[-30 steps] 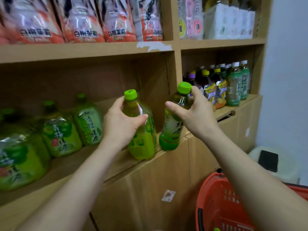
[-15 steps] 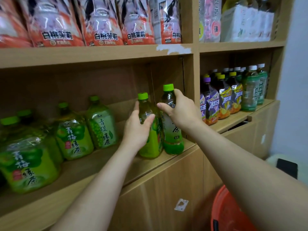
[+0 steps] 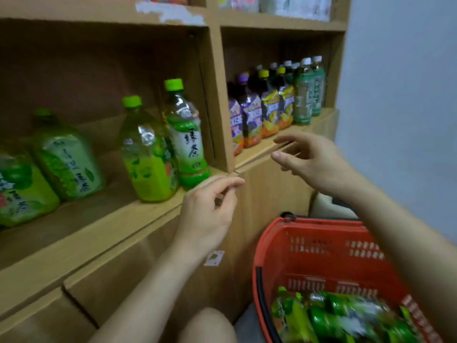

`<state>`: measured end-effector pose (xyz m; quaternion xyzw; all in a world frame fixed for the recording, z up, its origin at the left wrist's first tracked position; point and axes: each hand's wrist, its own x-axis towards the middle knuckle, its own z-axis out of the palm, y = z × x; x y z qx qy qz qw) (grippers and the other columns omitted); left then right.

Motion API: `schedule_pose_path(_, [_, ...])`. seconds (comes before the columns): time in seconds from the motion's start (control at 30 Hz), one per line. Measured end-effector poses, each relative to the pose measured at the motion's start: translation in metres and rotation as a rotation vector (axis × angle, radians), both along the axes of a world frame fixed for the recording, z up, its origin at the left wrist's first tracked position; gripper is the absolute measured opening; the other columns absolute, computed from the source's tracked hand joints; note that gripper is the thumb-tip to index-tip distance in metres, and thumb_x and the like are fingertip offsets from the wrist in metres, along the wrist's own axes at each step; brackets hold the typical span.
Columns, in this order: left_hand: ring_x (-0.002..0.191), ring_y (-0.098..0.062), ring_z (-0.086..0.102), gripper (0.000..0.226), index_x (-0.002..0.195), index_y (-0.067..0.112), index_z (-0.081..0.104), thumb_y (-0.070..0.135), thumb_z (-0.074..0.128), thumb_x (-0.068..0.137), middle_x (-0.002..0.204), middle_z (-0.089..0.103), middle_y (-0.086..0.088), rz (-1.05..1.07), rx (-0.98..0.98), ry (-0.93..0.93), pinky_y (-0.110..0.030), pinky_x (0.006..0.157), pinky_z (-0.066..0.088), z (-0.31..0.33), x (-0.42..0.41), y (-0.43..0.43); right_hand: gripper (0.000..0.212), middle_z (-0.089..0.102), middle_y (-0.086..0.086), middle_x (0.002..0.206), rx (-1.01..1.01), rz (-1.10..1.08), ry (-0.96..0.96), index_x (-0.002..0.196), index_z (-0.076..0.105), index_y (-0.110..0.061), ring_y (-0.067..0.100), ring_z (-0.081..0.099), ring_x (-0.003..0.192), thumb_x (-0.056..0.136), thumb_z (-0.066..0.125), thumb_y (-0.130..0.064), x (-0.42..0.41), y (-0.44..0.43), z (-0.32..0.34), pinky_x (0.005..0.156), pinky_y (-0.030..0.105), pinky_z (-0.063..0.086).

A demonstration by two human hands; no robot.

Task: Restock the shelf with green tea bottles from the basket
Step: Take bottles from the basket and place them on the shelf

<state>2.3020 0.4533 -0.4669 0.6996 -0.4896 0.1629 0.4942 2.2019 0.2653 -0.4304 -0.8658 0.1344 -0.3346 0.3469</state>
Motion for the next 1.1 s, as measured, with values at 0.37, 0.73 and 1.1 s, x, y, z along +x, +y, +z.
schedule_pose_path(0.37, [0.098, -0.009, 0.063, 0.023, 0.094, 0.025, 0.073, 0.013, 0.056, 0.085, 0.1, 0.072, 0.01, -0.211, 0.645, 0.172, -0.026, 0.092, 0.046, -0.133, -0.053, -0.118, 0.054, 0.065, 0.007, 0.12, 0.306, -0.105, 0.653, 0.123, 0.059, -0.012, 0.021, 0.06, 0.109, 0.081, 0.067, -0.045, -0.071, -0.041, -0.218, 0.098, 0.032, 0.044])
schedule_pose_path(0.73, [0.124, -0.019, 0.046, 0.037, 0.123, 0.025, 0.059, 0.017, 0.056, 0.087, 0.134, 0.051, 0.001, -0.089, 1.077, -0.023, -0.036, 0.101, 0.041, -0.177, 0.0, -0.111, 0.101, 0.012, 0.018, 0.157, 0.763, -0.092, 1.199, 0.15, -0.001, -0.004, 0.037, 0.028, 0.14, 0.085, 0.062, -0.049, -0.021, 0.0, -0.339, 0.11, 0.043, 0.034])
schedule_pose_path(1.1, [0.114, -0.033, 0.056, 0.06, 0.13, 0.007, 0.046, 0.052, 0.048, 0.09, 0.124, 0.061, -0.013, 0.022, 1.153, 0.199, -0.038, 0.089, 0.046, -0.186, -0.014, -0.124, 0.066, 0.071, 0.017, 0.105, 1.291, -0.075, 0.577, 0.119, 0.059, -0.004, 0.033, 0.069, 0.094, 0.064, 0.083, -0.031, -0.055, -0.052, -0.29, 0.086, 0.05, 0.055])
